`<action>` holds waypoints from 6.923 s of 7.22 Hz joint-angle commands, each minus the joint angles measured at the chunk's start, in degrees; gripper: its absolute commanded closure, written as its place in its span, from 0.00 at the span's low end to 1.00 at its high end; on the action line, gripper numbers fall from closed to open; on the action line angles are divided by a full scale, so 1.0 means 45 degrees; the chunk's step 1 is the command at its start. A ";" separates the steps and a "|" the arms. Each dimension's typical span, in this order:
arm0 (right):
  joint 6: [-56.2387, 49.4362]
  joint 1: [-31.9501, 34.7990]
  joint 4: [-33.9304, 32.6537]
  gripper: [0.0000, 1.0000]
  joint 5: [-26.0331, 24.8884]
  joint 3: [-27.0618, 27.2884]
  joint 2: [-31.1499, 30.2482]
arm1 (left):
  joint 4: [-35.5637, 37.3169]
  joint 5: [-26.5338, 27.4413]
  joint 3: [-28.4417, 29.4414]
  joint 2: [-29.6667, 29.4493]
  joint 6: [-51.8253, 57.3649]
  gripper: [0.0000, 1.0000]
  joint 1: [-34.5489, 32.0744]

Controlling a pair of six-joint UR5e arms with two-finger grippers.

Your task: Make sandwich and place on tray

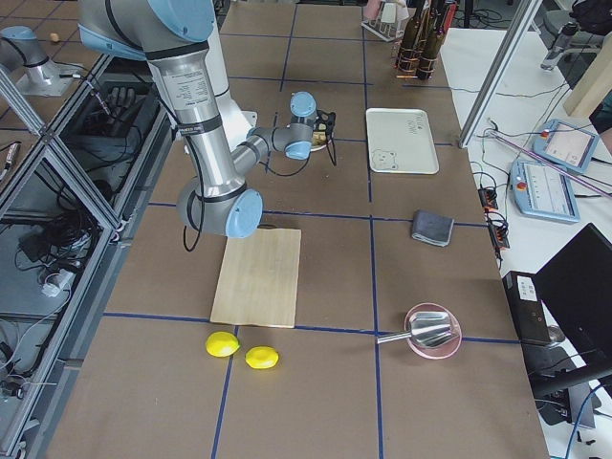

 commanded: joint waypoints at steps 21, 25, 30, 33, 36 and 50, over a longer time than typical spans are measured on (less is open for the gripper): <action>-1.4217 0.8185 -1.3704 0.00 0.4292 0.4132 -0.2047 | -0.4464 0.8757 0.1585 -0.7087 -2.0134 1.00 1.2658; -1.4256 0.8185 -1.3607 0.00 0.4292 0.4249 -0.2398 | -0.4424 1.0436 0.5356 -1.0769 -2.4001 1.00 1.0573; -1.4295 0.8185 -1.3587 0.00 0.4292 0.4249 -0.2438 | -0.6296 1.0712 1.0368 -1.2773 -2.4949 1.00 0.9882; -1.4295 0.8185 -1.3587 0.00 0.4292 0.4269 -0.2438 | -0.6300 1.0635 1.0296 -1.2676 -2.3646 0.34 0.9824; -1.4548 0.9175 -1.3335 0.00 0.4739 0.4756 -0.3411 | -0.4457 0.8944 0.5234 -0.8957 -2.0706 0.35 0.9339; -2.2088 1.3070 -1.6302 0.00 0.5424 0.4484 -0.4997 | 0.8383 0.2177 -0.1756 0.0783 0.6198 0.00 -0.2831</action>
